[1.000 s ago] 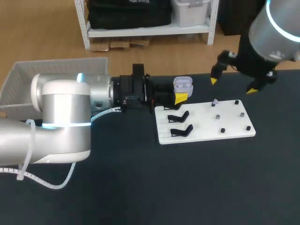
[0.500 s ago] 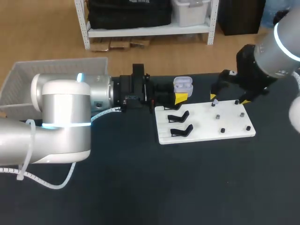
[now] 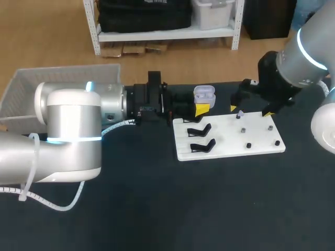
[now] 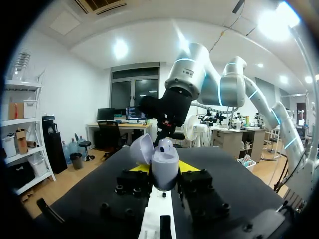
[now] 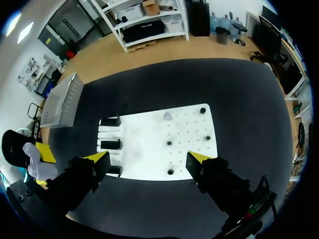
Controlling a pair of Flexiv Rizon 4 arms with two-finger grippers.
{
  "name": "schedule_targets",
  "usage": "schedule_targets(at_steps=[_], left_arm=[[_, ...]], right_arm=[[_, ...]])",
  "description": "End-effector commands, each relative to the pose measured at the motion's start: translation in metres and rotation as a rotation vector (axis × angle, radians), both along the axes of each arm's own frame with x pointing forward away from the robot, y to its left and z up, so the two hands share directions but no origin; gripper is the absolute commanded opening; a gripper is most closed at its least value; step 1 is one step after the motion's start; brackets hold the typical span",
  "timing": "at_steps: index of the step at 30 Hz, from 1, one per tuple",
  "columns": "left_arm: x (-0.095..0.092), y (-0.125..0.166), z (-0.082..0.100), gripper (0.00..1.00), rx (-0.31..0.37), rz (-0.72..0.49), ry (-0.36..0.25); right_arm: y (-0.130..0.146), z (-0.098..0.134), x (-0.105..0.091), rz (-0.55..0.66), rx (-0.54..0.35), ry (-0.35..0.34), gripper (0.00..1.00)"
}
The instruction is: Pick up each earbud case from the left stands, insert the matching earbuds, close the lid, and place the case in the box.
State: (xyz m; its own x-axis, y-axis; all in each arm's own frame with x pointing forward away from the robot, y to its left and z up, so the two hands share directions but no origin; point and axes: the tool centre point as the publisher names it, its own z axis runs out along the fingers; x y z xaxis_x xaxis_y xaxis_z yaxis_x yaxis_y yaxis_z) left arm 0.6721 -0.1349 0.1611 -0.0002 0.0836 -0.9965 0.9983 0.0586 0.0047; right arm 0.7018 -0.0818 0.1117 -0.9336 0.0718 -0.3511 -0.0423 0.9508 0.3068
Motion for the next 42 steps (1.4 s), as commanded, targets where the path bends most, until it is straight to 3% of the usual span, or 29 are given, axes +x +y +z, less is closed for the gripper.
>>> schedule_targets(at_steps=[1, 10, 22, 25, 26, 30, 33, 42], left_arm=[[-0.002, 0.000, -0.002, 0.00, -0.009, 0.008, -0.007], [-0.002, 0.000, -0.002, 0.00, -0.009, 0.008, -0.007], [-0.002, 0.000, -0.002, 0.00, -0.009, 0.008, -0.007], [-0.002, 0.000, -0.002, 0.00, -0.009, 0.008, -0.007], [-0.002, 0.000, -0.002, 0.00, -0.009, 0.008, -0.007], [-0.002, 0.000, -0.002, 0.00, -0.009, 0.008, -0.007], [-0.002, 0.000, -0.002, 0.00, -0.009, 0.008, -0.007], [-0.002, 0.000, -0.002, 0.00, -0.009, 0.008, -0.007]], right_arm=[[0.000, -0.022, 0.016, 0.002, -0.027, -0.036, 1.00], [0.005, -0.048, 0.043, -0.024, -0.001, -0.018, 1.00], [-0.002, -0.069, 0.056, -0.062, -0.004, 0.056, 0.99], [-0.002, -0.071, 0.059, -0.079, -0.008, 0.073, 0.88], [-0.002, -0.071, 0.060, -0.083, -0.005, 0.084, 0.76], [-0.001, -0.071, 0.061, -0.089, -0.005, 0.094, 0.66], [-0.001, -0.072, 0.061, -0.090, -0.002, 0.099, 0.51], [-0.004, -0.079, 0.065, -0.077, -0.004, 0.127, 0.47]])
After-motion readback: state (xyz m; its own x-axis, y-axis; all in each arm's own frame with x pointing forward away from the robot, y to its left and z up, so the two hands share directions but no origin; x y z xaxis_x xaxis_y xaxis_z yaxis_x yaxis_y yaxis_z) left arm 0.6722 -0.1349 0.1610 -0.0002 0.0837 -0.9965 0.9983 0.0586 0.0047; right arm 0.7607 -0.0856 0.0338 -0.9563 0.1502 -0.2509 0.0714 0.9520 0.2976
